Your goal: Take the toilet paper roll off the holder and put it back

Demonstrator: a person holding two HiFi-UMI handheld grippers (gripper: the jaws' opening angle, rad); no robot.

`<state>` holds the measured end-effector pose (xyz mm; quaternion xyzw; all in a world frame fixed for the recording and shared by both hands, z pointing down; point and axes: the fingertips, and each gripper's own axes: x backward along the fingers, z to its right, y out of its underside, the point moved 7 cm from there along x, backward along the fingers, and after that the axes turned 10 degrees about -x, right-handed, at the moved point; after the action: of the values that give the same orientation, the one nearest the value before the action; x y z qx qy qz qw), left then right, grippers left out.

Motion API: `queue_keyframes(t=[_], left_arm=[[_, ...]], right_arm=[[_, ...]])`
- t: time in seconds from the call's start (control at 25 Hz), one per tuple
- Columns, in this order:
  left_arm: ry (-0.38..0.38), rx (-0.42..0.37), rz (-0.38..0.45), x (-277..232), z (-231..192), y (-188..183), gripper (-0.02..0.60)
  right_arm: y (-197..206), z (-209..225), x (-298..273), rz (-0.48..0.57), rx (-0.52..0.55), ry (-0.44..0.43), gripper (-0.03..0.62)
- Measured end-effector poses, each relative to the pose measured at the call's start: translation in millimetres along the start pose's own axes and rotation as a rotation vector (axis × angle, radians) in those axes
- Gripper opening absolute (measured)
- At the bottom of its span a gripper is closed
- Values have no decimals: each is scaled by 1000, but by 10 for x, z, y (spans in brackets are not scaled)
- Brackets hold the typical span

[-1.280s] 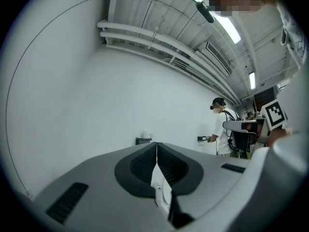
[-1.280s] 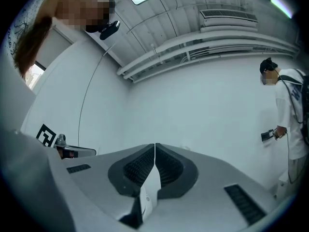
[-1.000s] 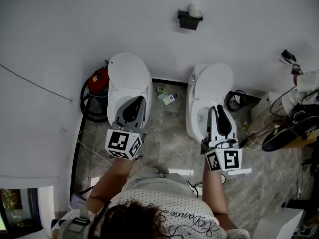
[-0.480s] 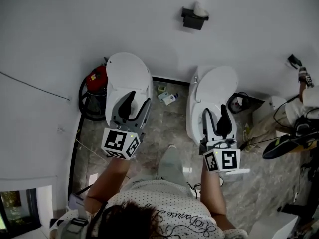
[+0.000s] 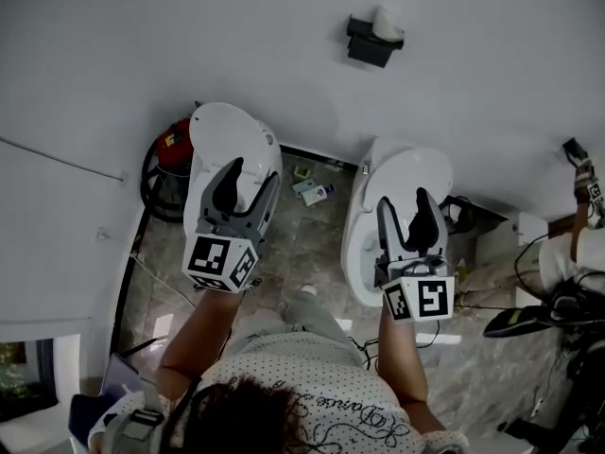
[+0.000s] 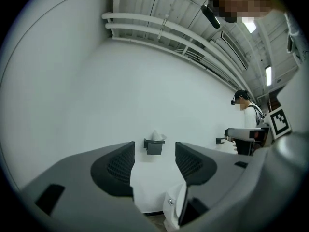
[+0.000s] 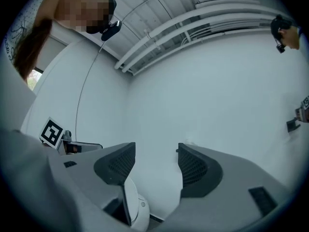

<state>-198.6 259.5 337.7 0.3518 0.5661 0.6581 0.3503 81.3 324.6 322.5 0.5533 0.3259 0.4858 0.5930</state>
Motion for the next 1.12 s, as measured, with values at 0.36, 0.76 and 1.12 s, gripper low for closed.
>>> queue_keyframes(t=[0.36,0.76,1.12], left_arm=[[-58,-17,-44,-614,23,89,247],[-36,-14,-29,-1615,-378,252,248],[33,-38,15,-2729,-1068,254,249]], right_arm=[[15,607,-462,-25,-7,-35,291],[111,1012,-1325,-24,18,-9,299],[47,1296,-2514,21,49,31,307]])
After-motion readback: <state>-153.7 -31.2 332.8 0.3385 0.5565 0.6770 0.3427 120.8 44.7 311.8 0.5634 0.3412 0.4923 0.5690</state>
